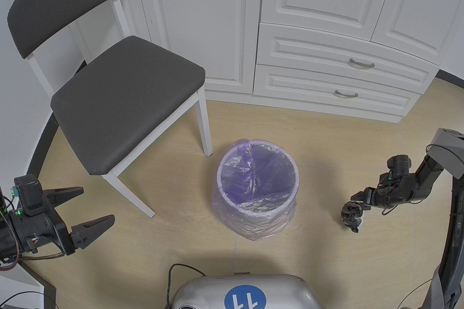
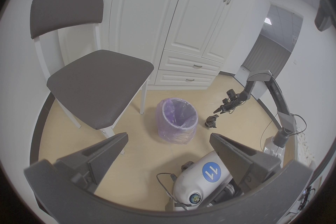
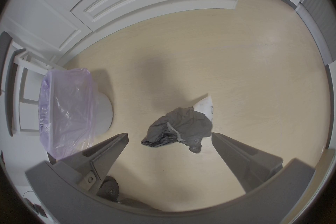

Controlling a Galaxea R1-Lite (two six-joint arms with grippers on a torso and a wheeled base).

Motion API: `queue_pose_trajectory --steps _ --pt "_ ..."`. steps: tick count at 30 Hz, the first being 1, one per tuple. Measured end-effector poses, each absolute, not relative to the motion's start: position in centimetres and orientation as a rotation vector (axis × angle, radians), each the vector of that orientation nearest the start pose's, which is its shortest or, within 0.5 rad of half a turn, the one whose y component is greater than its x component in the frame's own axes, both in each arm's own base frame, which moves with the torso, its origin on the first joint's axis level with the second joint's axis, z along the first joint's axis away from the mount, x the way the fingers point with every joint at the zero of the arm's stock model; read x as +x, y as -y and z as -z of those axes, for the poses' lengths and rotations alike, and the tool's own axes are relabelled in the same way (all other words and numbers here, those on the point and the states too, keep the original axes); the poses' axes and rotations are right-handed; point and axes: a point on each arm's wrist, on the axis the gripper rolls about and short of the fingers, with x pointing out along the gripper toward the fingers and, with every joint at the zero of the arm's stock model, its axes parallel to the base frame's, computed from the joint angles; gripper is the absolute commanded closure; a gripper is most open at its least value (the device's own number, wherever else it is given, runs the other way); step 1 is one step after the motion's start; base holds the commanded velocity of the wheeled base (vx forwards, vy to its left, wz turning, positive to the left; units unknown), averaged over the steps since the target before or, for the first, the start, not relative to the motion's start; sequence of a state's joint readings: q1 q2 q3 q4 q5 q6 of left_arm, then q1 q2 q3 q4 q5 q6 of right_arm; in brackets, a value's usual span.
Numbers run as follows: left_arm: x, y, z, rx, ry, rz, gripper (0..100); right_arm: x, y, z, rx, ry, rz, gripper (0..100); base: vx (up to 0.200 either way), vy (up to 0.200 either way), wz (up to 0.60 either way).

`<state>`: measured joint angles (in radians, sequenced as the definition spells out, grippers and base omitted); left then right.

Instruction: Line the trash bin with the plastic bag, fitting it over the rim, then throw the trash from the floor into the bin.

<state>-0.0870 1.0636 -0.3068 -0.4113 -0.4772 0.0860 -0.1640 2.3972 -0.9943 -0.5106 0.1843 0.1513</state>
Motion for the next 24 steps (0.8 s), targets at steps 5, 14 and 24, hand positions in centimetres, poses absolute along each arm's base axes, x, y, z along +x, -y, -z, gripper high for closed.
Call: queue_pose_trajectory --steps 5,14,24 --pt "12.6 2.1 -16.3 0.025 -0.318 0.575 0 39.5 5.8 4.8 0.296 -0.887 0.099 0 0.0 0.0 0.0" --pt "12.7 2.2 -16.2 0.025 -0.322 0.575 0 41.5 5.5 5.8 0.31 -1.024 0.128 0 0.0 0.0 0.0" --pt "12.6 2.6 -15.9 0.027 -0.341 0.608 0 45.5 4.9 4.5 0.388 -1.101 0.171 0 0.0 0.0 0.0"
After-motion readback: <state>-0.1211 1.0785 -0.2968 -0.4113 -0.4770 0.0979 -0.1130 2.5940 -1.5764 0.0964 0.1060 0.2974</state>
